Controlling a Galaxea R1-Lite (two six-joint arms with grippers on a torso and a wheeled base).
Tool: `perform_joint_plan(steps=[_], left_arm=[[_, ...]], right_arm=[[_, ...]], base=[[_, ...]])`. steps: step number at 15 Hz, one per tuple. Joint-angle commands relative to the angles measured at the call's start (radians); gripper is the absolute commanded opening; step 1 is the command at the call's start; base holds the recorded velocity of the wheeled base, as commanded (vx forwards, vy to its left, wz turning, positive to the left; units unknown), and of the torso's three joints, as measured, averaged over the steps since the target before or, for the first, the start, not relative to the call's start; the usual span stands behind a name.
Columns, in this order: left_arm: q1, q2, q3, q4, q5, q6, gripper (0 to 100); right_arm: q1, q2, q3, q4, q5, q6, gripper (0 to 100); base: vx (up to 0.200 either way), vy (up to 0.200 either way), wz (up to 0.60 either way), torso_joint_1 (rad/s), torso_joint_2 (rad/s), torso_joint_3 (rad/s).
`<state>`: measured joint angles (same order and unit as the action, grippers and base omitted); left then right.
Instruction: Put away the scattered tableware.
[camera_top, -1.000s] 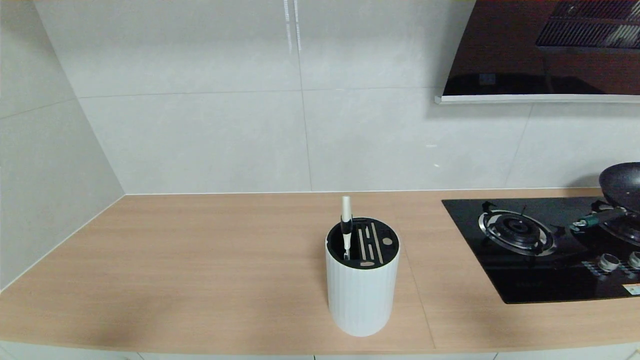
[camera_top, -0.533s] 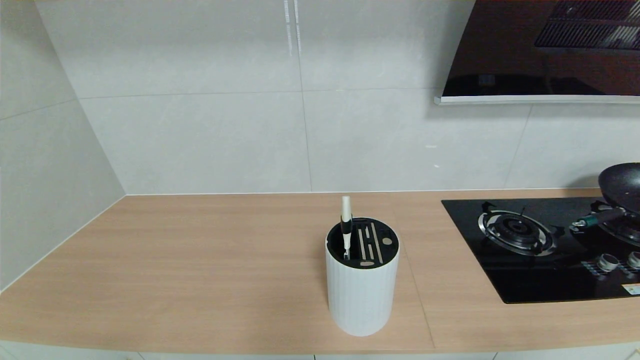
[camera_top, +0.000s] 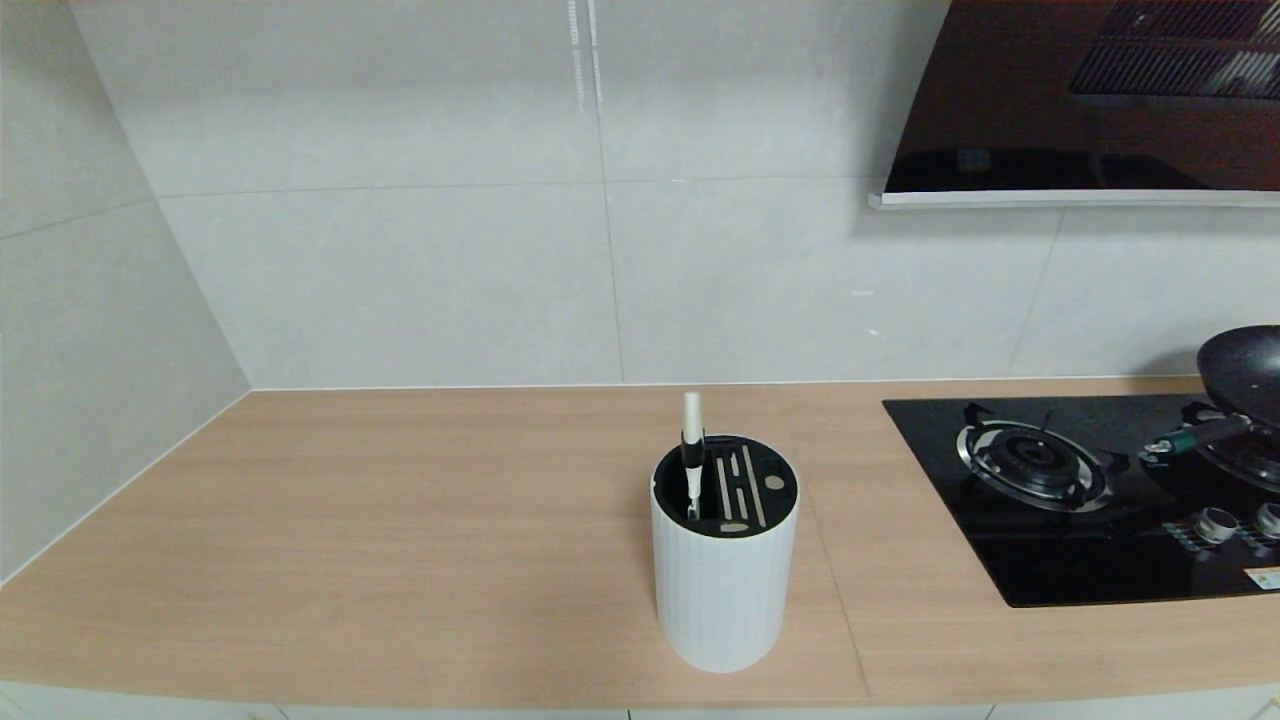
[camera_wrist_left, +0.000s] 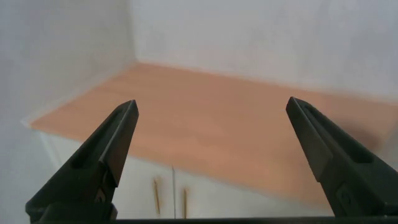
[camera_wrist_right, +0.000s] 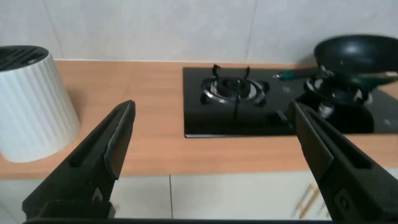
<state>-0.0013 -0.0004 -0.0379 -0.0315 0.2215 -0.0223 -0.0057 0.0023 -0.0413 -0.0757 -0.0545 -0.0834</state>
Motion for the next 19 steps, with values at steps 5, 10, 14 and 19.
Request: perform_joint_plan(steps=[5,10,14,19], left_arm=[[0.000,0.000,0.038,0.027,-0.143,0.030,100],[0.000,0.000,0.038,0.033,-0.182,0.098,100],[0.000,0.000,0.038,0.031,-0.186,0.070,100],[0.000,0.000,0.038,0.030,-0.183,0.015,100]], right_arm=[[0.001,-0.001,0.041,0.004,0.025,-0.012,100],[0.006,0.001,0.041,0.054,0.065,-0.007,100],[0.007,0.001,0.041,0.056,0.076,-0.001,100],[0.007,0.001,0.041,0.056,0.079,0.002,100]], base=[[0.000,0.000,0.00,0.000,0.00,0.000],[0.000,0.000,0.00,0.000,0.00,0.000],[0.000,0.000,0.00,0.000,0.00,0.000],[0.000,0.000,0.00,0.000,0.00,0.000]])
